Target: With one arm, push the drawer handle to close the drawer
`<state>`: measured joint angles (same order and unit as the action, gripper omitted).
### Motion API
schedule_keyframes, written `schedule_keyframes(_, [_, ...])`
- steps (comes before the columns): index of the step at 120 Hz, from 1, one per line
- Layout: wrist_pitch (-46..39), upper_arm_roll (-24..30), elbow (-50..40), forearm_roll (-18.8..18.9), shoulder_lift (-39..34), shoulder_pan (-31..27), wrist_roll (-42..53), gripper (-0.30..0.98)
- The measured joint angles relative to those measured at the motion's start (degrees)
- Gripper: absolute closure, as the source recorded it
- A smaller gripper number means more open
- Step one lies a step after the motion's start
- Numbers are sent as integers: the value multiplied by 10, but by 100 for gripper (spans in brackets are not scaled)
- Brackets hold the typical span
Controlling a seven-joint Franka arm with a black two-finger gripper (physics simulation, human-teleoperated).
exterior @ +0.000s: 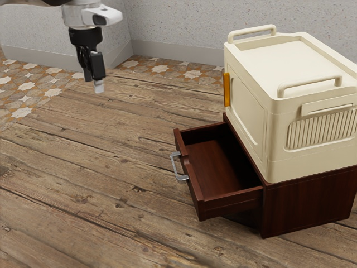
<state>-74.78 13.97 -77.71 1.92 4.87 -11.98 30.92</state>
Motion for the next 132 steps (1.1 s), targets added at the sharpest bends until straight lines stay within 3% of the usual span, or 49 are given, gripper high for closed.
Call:
schedule_keyframes(25, [4,1,7,1,-4,-1,46,0])
schedule_keyframes(34, [7,6,25,0,-52,-11,59,0])
schedule_keyframes(42, [17,65,26,-8,-100,-62,69,0])
schedule_keyframes(49, [29,110,7,-14,-114,-22,68,1])
schedule_keyframes(58, [30,144,-57,-18,-115,23,66,18])
schedule_keyframes(70, [-14,159,-167,-27,-107,20,62,44])
schedule_keyframes(82, [-80,161,-221,-32,-56,20,57,60])
schedule_keyframes(106, [-242,155,-278,-23,38,5,60,73])
schedule_keyframes(132, [-331,143,-269,10,81,9,60,77])
